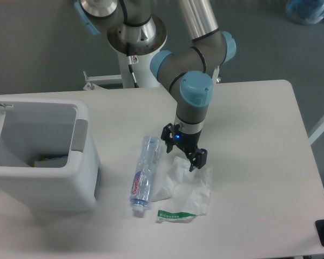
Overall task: Place the trash in the trash can
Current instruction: 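Close the gripper on the crumpled plastic bag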
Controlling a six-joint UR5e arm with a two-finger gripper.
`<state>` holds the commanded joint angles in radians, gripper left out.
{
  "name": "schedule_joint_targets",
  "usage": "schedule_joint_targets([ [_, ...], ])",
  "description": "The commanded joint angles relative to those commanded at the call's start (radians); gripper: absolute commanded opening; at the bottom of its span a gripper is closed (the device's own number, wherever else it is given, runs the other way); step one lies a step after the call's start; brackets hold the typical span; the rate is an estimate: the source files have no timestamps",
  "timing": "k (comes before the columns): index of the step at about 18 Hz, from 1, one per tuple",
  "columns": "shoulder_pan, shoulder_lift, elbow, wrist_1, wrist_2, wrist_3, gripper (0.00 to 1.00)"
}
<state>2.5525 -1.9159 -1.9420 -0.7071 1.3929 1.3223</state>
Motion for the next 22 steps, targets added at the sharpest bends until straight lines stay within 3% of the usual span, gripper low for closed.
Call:
schedule_joint_targets([
  [1, 0.0, 0.0, 0.0, 0.0, 0.0, 0.0, 0.7],
  [4, 0.002, 0.002, 0.003, -0.002, 0.005, 0.0, 0.12],
  [5, 0.002, 0.003, 0.003, -0.003, 0.005, -0.002, 0.0],
  [16, 0.008, 0.014, 0.087, -0.02, 0.005, -0.078, 0.0],
  [19, 0.023, 0.026, 0.149, -0.08, -0.003, -0.084, 0.0],
  [20, 0.035, 0.055, 0.181, -0.106, -0.005, -0.112, 0.0],
  [22, 0.054, 0.084, 0.276, -0.213, -0.055, -0.167, 0.0],
])
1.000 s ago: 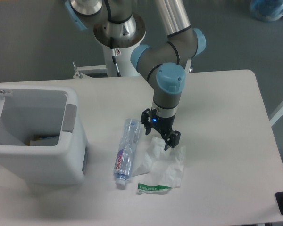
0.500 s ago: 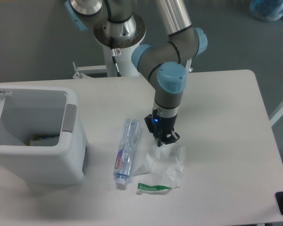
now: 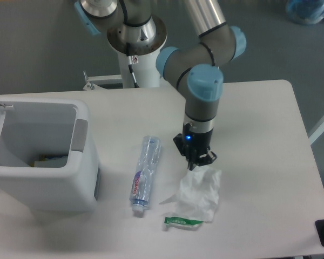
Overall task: Place the trash in the trash can
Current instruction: 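Lift the plastic bag and carry it over the white bin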
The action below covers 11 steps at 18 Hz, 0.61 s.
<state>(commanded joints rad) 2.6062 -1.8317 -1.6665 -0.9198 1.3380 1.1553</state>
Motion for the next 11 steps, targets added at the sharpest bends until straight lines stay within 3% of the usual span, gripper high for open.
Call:
schedule_joint_targets([
  [4, 0.034, 0.032, 0.226, -0.345, -0.121, -0.045, 0.0],
  [5, 0.032, 0.043, 0.261, -0.405, -0.132, -0.057, 0.0],
  [7, 0.029, 0.077, 0.3, -0.459, -0.158, -0.092, 0.0],
  [11, 0.011, 0.159, 0.295, -0.498, -0.252, -0.158, 0.0],
])
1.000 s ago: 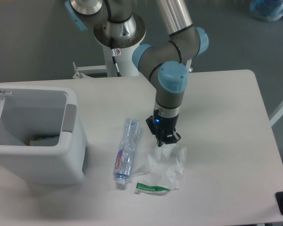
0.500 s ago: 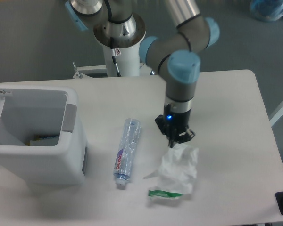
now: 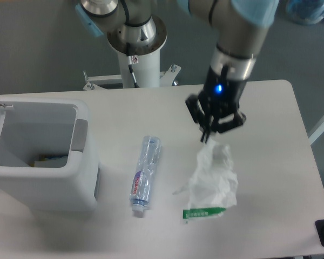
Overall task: Place the trash in the trash can
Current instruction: 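Lift the plastic bag and carry it over the white bin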
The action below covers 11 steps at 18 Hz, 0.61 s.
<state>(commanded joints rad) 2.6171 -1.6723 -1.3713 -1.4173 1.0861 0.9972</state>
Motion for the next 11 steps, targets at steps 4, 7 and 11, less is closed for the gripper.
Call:
schedule_joint_targets([
  [4, -0.066, 0.071, -0.003, -0.063, -0.006, -0.006, 0.0],
  [7, -0.126, 0.109, -0.009, -0.098, -0.008, -0.023, 0.0],
  [11, -0.222, 0.164, -0.028, -0.117, -0.009, -0.092, 0.0],
])
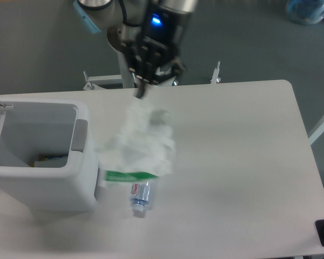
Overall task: Place the trash in the trash can
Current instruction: 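Lift the plastic bag and carry it over the white bin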
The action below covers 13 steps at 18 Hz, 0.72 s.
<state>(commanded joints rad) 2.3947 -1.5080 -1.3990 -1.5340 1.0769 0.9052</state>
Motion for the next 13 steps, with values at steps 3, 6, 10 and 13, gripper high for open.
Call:
schedule_joint_targets([
  [3, -0.063, 0.035, -0.026, 0.002, -0.011, -0.017, 0.0],
  [6, -0.092, 0.04, -0.038, 0.0, -0.031, -0.04, 0.0],
  [10, -0.12, 0.031, -0.054, 0.003, -0.089, -0.08, 0.0],
  [13, -0.143, 0.011, -0.071, 0.012, -0.1, -0.081, 0.0],
])
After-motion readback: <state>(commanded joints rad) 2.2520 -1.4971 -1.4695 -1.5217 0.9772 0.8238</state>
